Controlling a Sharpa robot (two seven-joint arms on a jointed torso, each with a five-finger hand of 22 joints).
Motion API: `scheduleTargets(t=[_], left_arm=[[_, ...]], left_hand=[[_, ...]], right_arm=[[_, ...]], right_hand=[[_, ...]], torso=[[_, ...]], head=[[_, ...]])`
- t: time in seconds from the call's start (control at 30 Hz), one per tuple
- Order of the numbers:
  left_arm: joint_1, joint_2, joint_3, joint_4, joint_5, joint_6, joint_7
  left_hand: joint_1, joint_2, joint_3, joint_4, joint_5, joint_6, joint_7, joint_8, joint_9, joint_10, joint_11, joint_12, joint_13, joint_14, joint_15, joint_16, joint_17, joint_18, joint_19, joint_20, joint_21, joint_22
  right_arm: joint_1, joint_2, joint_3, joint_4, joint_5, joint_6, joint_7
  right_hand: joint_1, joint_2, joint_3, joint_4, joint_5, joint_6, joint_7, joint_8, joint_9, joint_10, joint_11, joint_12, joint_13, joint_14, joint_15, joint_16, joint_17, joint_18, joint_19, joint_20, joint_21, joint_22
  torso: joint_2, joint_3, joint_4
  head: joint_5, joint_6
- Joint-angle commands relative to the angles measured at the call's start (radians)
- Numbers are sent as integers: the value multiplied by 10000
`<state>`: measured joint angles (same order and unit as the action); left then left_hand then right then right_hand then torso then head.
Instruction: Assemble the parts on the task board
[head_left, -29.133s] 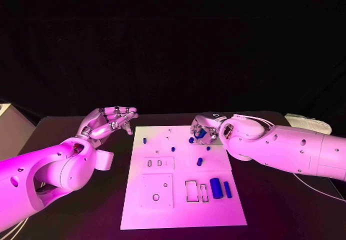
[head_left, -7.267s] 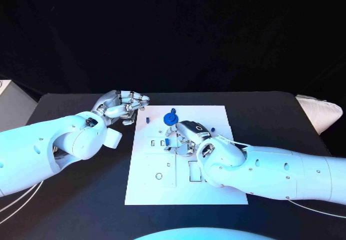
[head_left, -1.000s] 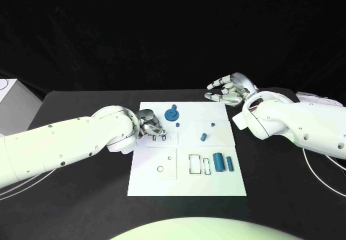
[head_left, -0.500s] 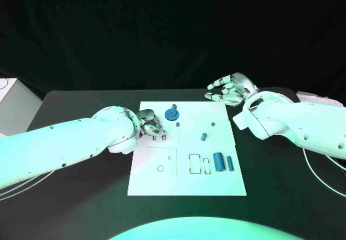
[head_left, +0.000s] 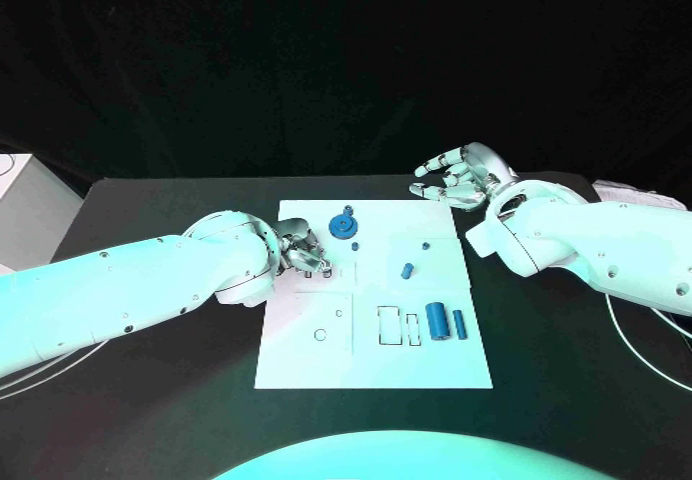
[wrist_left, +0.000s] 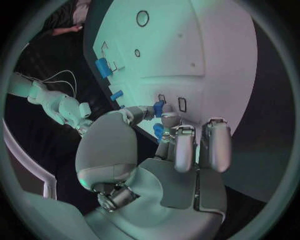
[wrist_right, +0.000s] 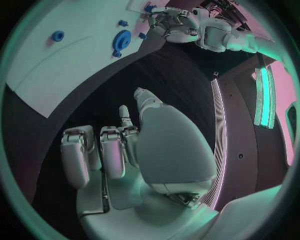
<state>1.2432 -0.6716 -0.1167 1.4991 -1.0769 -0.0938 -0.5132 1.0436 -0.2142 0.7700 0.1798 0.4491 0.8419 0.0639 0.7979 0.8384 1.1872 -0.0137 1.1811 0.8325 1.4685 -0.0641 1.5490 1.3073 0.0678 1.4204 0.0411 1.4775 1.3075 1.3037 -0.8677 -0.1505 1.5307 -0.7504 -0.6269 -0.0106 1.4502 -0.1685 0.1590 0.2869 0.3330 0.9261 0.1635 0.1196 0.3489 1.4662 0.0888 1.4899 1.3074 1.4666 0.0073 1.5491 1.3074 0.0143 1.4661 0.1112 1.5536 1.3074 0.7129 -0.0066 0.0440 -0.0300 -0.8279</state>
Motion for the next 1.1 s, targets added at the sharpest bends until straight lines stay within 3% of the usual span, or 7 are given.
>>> scheduleTargets(t=[0.03, 0.93, 1.1], left_arm=[[-17, 24, -10, 12, -39, 356, 18], [-18, -61, -11, 91, -5, 645, -55], [-17, -54, -10, 55, -7, 706, -90]], left_hand=[[-9, 98, 2238, -2314, 61, 88, -32, 58, 18, 60, -3, 25, -14, 906, -77, 22, 2254, -159, 69, 1, 69, 366], [-7, 81, 2265, -2339, 74, 115, -40, 41, 8, 90, -12, 32, 13, 920, -88, 44, 2298, -164, 85, -11, 79, 387], [-7, 81, 2265, -2339, 74, 115, -40, 41, 8, 90, -12, 32, 13, 920, -88, 44, 2298, -164, 85, -11, 79, 387]], right_arm=[[-5, 1, 1, 9, -138, 123, 47], [-5, 23, 1, 1, -148, 141, 37], [-6, 33, 1, -9, -151, 145, 40]], right_hand=[[-118, 3, 36, -10, 61, -33, 26, 58, 8, 220, -74, -14, 1859, 878, -22, -43, 1967, -83, 941, -46, -39, 2448], [-118, 3, 36, -10, 61, -33, 26, 58, 8, 220, -74, -14, 1859, 878, -22, -43, 1967, -83, 941, -46, -39, 2448], [-118, 3, 36, -10, 61, -33, 26, 58, 8, 220, -74, -14, 1859, 878, -22, -43, 1967, -83, 941, -46, -39, 2448]], torso=[[-7, -1, 1], [9, 7, 7], [-9, 4, 2]], head=[[5, -27], [-14, -81], [25, -169]])
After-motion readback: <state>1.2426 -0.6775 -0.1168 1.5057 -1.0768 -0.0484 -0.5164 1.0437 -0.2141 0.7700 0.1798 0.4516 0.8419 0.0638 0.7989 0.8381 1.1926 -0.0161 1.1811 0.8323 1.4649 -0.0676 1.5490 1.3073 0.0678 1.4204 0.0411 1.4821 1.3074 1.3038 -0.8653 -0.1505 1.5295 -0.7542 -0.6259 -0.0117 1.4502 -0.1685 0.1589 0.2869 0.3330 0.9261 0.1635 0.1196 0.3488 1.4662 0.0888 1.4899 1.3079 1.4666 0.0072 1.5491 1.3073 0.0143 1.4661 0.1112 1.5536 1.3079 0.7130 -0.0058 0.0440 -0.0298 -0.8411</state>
